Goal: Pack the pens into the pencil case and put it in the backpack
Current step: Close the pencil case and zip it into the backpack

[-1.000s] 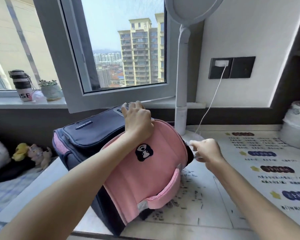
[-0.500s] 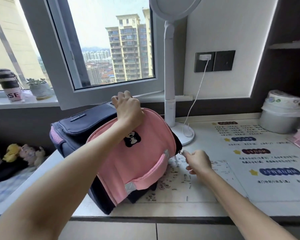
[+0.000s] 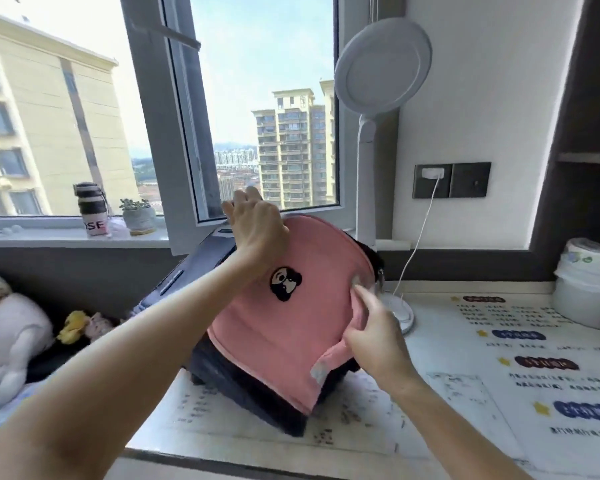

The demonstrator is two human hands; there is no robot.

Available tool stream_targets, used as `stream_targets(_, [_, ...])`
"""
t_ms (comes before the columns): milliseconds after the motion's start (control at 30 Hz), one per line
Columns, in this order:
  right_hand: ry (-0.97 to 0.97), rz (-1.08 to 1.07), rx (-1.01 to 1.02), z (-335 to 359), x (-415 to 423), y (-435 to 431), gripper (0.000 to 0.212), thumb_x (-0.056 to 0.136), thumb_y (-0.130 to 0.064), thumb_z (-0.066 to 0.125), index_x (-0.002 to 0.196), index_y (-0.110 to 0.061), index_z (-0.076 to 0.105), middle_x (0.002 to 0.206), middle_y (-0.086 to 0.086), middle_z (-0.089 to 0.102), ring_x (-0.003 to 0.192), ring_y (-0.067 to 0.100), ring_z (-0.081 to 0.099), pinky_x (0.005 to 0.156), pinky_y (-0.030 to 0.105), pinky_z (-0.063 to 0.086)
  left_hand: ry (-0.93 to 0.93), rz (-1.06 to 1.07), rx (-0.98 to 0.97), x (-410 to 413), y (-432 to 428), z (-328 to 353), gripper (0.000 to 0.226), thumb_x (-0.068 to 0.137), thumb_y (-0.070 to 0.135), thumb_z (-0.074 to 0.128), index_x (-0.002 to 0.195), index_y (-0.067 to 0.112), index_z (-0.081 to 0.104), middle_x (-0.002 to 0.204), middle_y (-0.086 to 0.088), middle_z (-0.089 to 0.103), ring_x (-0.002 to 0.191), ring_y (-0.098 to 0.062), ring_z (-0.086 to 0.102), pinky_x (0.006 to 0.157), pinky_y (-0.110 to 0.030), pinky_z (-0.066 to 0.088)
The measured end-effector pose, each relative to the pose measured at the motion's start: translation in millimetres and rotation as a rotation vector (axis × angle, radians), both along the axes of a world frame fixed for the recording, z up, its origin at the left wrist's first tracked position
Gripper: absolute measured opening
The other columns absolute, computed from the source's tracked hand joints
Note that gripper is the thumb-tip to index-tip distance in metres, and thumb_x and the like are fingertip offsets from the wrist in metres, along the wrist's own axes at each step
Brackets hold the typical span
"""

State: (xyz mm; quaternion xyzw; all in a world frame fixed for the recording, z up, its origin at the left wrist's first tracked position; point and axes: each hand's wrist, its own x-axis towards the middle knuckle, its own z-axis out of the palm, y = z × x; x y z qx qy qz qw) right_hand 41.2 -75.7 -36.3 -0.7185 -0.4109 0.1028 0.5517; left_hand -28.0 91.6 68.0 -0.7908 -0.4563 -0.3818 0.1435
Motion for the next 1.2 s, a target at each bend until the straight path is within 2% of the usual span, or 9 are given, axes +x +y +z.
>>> stream_targets(200, [-0.324,0.008,0.243,115,51,34,0.053,0.075,0.016,0.04,0.11,-0.016,0.063,0.107,-0.003,0.066,0.067,-0.006,0.062,0.063,0.007,0.048,-0.152,0.057,0.0,-54,6,61,0.028,0.087,0.021,0.051,0.064,0.006,0.049,0.111,-0.014,0.049,0.108,-0.033,0.043,0.096,-0.044,0.032])
stream_targets(333, [-0.426,0.138,0.22,184,56,94,0.042,0.077,0.008,0.043,0.1,-0.021,0.063,0.106,0.001,0.066,0.091,0.018,0.061,0.083,0.035,0.053,-0.207,0.161,-0.213,-86,25,67,0.034,0.09,0.026,0.046,0.099,-0.002,0.062,0.123,-0.024,0.047,0.114,-0.038,0.042,0.097,-0.045,0.032])
stream_targets(500, [-0.556,0.389,-0.014,190,31,132,0.018,0.085,-0.017,0.063,0.103,-0.014,0.065,0.114,0.005,0.066,0.087,0.013,0.06,0.085,0.032,0.048,-0.29,0.3,-0.428,-119,46,16,0.039,0.09,0.027,0.041,0.116,0.002,0.058,0.131,-0.024,0.046,0.12,-0.037,0.044,0.1,-0.046,0.031])
stream_targets(600, [-0.497,0.448,-0.063,195,16,116,0.033,0.091,-0.029,0.056,0.12,-0.015,0.059,0.112,-0.003,0.067,0.086,0.018,0.062,0.077,0.023,0.048,-0.383,0.311,-0.468,-138,53,9,0.04,0.089,0.023,0.041,0.119,0.0,0.053,0.131,-0.023,0.047,0.119,-0.036,0.045,0.1,-0.044,0.029])
stream_targets(700, [-0.509,0.258,0.111,177,-2,73,0.041,0.091,-0.047,0.046,0.125,-0.023,0.054,0.122,0.0,0.062,0.106,0.015,0.057,0.093,0.026,0.04,-0.404,0.273,-0.494,-144,56,8,0.043,0.086,0.02,0.042,0.126,0.001,0.045,0.134,-0.023,0.045,0.123,-0.036,0.04,0.101,-0.045,0.027])
stream_targets(833, [-0.51,-0.09,0.131,95,-48,7,0.086,0.07,-0.077,0.035,0.144,-0.039,0.011,0.154,-0.004,0.023,0.134,0.023,0.036,0.103,0.041,0.036,-0.466,0.106,-0.518,-144,67,4,0.058,0.082,0.035,0.049,0.128,0.001,0.041,0.138,-0.022,0.04,0.127,-0.035,0.038,0.105,-0.045,0.027])
stream_targets(933, [-0.209,0.076,0.045,38,-79,7,0.112,0.053,-0.088,0.034,0.143,-0.041,-0.011,0.158,-0.003,0.006,0.142,0.014,0.018,0.11,0.034,0.026,-0.559,-0.177,-0.661,-137,88,1,0.081,0.057,0.049,0.052,0.116,-0.006,0.051,0.127,-0.03,0.051,0.115,-0.044,0.05,0.099,-0.053,0.037])
stream_targets(1067, [-0.087,0.118,0.122,11,-89,35,0.144,0.027,-0.097,0.041,0.146,-0.032,-0.008,0.158,0.002,0.004,0.144,0.013,0.008,0.114,0.032,0.019,-0.703,-0.408,-0.832,-129,82,-3,0.026,0.059,0.035,0.048,0.053,0.011,0.058,0.059,-0.016,0.051,0.061,-0.03,0.048,0.061,-0.037,0.038])
stream_targets(1200, [-0.166,0.169,0.191,12,-77,52,0.115,0.049,-0.063,0.05,0.146,-0.032,-0.004,0.157,-0.002,0.009,0.144,0.007,0.007,0.111,0.02,0.016,-0.777,-0.387,-0.729,-132,78,-4,0.035,0.056,0.041,0.045,0.049,0.009,0.056,0.066,-0.022,0.053,0.07,-0.039,0.047,0.07,-0.04,0.032])
